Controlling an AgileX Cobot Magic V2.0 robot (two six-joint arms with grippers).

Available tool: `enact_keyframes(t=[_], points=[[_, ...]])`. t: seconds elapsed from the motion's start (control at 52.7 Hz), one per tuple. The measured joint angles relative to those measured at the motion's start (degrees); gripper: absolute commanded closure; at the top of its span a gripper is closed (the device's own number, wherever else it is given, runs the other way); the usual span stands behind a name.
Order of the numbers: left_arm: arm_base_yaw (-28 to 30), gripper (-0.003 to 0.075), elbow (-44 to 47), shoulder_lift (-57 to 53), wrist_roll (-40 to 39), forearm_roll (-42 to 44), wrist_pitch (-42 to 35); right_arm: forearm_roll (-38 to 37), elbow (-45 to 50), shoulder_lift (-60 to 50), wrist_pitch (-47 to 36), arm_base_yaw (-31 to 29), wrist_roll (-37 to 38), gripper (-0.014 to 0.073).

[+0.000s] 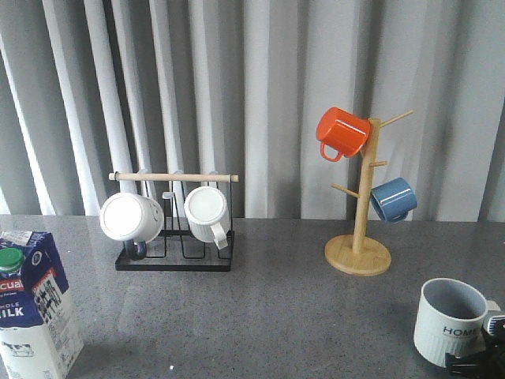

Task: Place milk next to cup
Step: 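Close the right gripper on the mug and lift it, then carry the mug with the right gripper toward the table center and lower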

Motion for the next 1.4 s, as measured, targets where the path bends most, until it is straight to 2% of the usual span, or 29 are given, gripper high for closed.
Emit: enact_keyframes(t=[0.323,0.493,0.626,0.778,1.006,1.177,1.404], points=[[0.0,0.0165,0.0,0.0,0.0,0.0,0.0,-3.8,0.0,-6.1,-1.5,0.0,2.4,0.0596],[0.0,0.0165,0.0,0.0,0.0,0.0,0.0,-6.6,0.0,-10.8,0.1,0.0,7.1,0.0596],[0.0,0.0165,0.0,0.0,0.0,0.0,0.0,-9.2,-1.8,-13.6,6.2,1.7,11.2,0.0596],[0.0,0.0165,0.0,0.0,0.0,0.0,0.0,-8.4,-5.3,-14.6,14.0,7.5,11.6,0.0596],[0.0,0.0165,0.0,0.0,0.0,0.0,0.4,2.8,-8.6,-13.2,16.4,18.9,9.1,0.0596],[0.0,0.0165,0.0,0.0,0.0,0.0,0.9,13.9,-9.8,-9.8,15.5,26.4,0.8,0.0596],[0.0,0.0165,0.0,0.0,0.0,0.0,1.0,31.4,-10.2,-4.8,11.2,32.9,-10.8,0.0596]])
